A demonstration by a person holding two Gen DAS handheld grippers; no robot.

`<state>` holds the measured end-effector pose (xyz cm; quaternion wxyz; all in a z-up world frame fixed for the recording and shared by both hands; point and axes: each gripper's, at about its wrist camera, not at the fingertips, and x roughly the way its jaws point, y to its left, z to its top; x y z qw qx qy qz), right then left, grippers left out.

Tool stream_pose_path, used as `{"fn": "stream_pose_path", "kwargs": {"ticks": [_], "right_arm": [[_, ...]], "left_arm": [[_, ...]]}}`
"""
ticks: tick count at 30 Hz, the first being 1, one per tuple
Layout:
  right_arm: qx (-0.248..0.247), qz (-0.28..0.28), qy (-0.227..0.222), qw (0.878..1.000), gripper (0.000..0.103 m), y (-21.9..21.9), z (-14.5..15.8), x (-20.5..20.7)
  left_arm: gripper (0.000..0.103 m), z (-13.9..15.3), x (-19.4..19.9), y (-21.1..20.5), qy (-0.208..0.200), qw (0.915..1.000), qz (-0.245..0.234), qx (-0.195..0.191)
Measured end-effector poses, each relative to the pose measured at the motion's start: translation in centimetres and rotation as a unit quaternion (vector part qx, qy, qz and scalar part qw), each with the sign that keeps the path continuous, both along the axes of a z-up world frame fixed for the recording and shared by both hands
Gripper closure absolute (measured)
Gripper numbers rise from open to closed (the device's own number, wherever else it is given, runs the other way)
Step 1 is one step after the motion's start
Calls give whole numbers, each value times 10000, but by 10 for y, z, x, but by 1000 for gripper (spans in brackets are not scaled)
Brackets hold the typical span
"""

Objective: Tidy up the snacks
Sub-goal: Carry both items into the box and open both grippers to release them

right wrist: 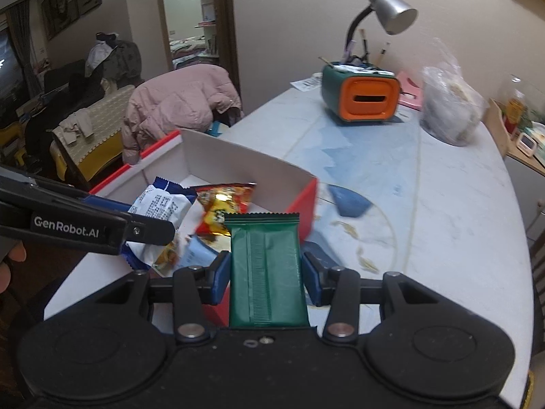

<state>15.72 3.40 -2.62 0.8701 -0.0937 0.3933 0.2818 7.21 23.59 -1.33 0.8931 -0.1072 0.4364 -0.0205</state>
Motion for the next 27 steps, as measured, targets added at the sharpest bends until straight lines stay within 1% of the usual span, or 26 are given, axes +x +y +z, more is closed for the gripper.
{"fn": "stream_pose_path", "kwargs": {"ticks": [9,15,20,23,27], "right_arm": [[-100,61,12,9999,60,45,-14,12],[-177,27,81,9998,60,68,-27,25],[-286,-38,200,9994,60,81,-43,38],[-315,-100,319,9989,60,85,-54,45],[-410,-106,371,9984,60,90,-64,49]], "left_arm": [[53,-8,4,49,26,9994,314,167],[53,-18,16,72,116,9986,420,288],[53,-34,38,80,312,9985,304,344],[53,-44,49,78,383,9981,190,445],[53,-57,61,75,483,9979,55,429]]}}
